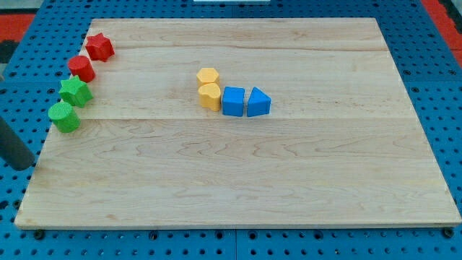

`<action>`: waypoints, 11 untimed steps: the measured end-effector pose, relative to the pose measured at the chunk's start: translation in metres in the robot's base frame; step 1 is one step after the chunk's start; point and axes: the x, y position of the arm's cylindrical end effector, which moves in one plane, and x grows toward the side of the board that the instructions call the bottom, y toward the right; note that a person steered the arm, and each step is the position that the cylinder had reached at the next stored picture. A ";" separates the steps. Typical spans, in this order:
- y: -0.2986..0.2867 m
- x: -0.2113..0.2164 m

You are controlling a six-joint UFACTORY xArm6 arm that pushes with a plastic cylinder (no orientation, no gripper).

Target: Push the green circle towards the group of blocks

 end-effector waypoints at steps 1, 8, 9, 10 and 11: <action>0.024 -0.052; 0.158 -0.096; 0.116 -0.075; 0.068 -0.080; 0.095 -0.134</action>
